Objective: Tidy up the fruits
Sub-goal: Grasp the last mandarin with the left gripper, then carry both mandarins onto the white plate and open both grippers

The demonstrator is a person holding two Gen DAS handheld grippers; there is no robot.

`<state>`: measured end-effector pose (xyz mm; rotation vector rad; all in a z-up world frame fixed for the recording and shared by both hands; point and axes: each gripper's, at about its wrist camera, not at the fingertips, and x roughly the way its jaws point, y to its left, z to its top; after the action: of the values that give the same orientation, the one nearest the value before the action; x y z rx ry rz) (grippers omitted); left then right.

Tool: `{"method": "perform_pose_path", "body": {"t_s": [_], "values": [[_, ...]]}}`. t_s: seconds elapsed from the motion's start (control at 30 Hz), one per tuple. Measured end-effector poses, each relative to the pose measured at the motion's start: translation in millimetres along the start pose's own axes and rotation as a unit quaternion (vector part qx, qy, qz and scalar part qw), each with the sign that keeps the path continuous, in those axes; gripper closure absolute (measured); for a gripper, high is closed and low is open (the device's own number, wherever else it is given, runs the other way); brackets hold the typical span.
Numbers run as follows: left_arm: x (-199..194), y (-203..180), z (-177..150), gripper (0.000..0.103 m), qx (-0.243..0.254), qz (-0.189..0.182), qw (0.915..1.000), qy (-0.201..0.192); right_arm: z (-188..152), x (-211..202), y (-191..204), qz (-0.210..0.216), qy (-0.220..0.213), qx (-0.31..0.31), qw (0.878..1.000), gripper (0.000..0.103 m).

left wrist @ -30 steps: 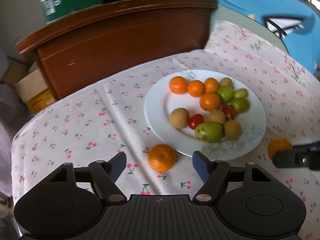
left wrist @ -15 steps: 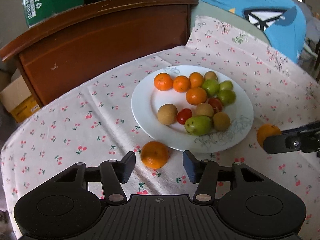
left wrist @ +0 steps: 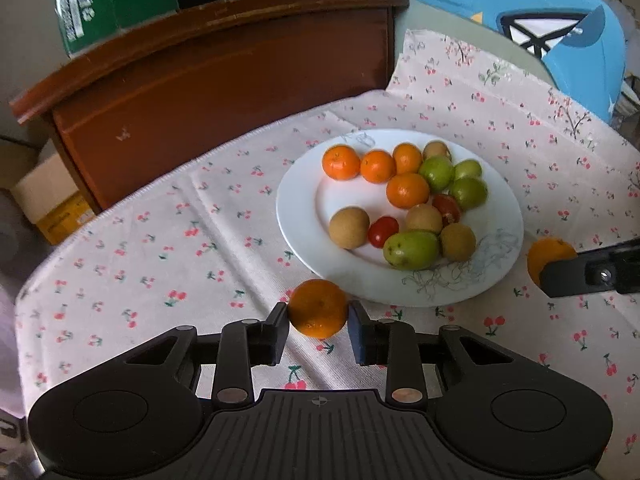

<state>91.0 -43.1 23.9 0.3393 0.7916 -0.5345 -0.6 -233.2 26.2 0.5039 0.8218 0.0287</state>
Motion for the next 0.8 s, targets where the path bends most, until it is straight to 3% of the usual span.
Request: {"method": "perform_pose_path", "body": {"t_s": [0.23, 0.47, 0.8], "values": [[-28, 13, 19, 0.074, -0.060, -0.018, 0.9971, -0.043, 13, -11, -2, 0.018, -0.032, 0.014, 0.999, 0.071], [-49, 10, 44, 0.074, -0.084, -0.027, 0.9913, -0.098, 32, -28, 1, 0.034, -0.087, 0.006, 0.996, 0.071], [-44, 4, 63, 0.074, -0.095, -0.018, 0.9898, -0.105, 45, -26, 0, 0.032, -0.104, 0.019, 0.994, 0.071]]}}
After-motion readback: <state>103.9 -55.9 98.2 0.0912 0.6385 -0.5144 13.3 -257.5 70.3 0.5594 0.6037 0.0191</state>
